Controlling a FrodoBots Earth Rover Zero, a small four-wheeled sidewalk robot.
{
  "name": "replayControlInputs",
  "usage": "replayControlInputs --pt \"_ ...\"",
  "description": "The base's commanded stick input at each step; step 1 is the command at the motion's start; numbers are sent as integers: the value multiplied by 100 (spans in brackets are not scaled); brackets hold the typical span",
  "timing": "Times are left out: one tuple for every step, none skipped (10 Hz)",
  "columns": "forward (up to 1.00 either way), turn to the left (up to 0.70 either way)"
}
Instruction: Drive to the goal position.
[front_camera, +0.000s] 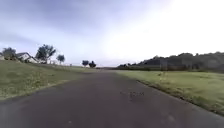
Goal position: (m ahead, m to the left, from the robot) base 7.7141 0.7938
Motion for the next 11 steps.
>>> replayControlInputs --pt "100 0" --pt "100 0" --pt "100 0" --pt "100 0" --pt "100 0" --pt "100 0" --pt "100 0" --pt "100 0" --pt "100 0" --pt "100 0" --pt "100 0"
